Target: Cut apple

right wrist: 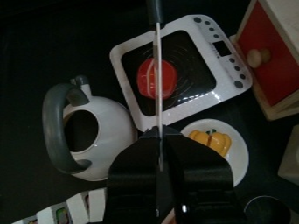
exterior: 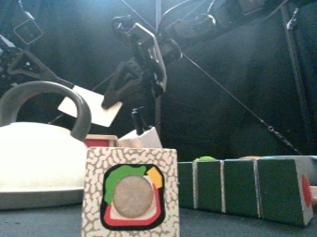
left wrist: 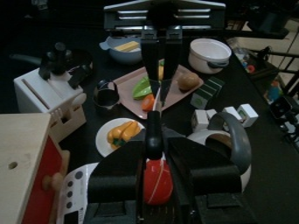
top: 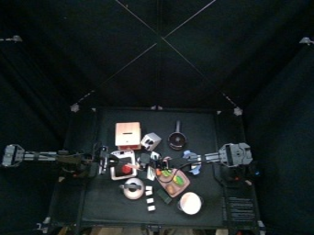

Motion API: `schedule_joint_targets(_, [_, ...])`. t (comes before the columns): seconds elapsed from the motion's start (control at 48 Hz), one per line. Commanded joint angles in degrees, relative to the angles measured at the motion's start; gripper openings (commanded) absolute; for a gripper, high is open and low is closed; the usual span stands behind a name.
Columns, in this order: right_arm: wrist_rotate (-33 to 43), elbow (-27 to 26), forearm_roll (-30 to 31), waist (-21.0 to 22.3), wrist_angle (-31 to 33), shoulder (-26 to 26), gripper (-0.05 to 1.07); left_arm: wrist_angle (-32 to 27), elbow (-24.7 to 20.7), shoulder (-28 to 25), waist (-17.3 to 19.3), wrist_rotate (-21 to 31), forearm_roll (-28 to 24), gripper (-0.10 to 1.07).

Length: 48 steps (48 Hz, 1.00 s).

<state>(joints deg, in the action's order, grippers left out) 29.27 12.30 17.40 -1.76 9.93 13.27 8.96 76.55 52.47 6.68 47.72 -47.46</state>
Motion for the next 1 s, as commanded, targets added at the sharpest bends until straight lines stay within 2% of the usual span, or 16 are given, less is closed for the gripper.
schedule_joint_targets(0.0, [-0.09,-4.04,0.26,-0.18,-0.97,-1.49,0.28,-1.76,-0.09,-0.18,0.00,0.09,0.35,0.56])
schedule_joint_targets(0.188, [-0.18,-4.66,0.26,-0.26,-1.05,-1.05,0.28,-5.98,0.35,0.35,-0.35,0.09,1.49,0.56])
schedule_joint_targets(0.333, [-0.09,-5.36,0.26,-0.35,-1.05,-0.44,0.28,-8.88,0.26,2.90,-2.02,0.09,1.76,0.56])
schedule_joint_targets(0.521, [0.00,-5.98,0.00,-0.18,-0.97,-0.09,0.28,-16.17,-0.62,8.17,-7.21,0.09,5.89,0.56])
schedule_joint_targets(0.667, [0.00,-6.50,-0.18,-0.35,-1.23,0.18,0.28,-24.52,-0.97,8.70,-12.66,-0.62,9.32,0.56])
schedule_joint_targets(0.812, [0.00,-7.12,-0.18,-0.79,-1.32,0.97,0.28,-25.49,-1.49,8.79,-17.31,-3.60,10.20,0.55])
schedule_joint_targets(0.979, [0.00,-7.65,-0.09,-1.14,-1.32,2.37,0.28,-25.40,-0.88,8.79,-18.19,-6.33,12.83,0.55])
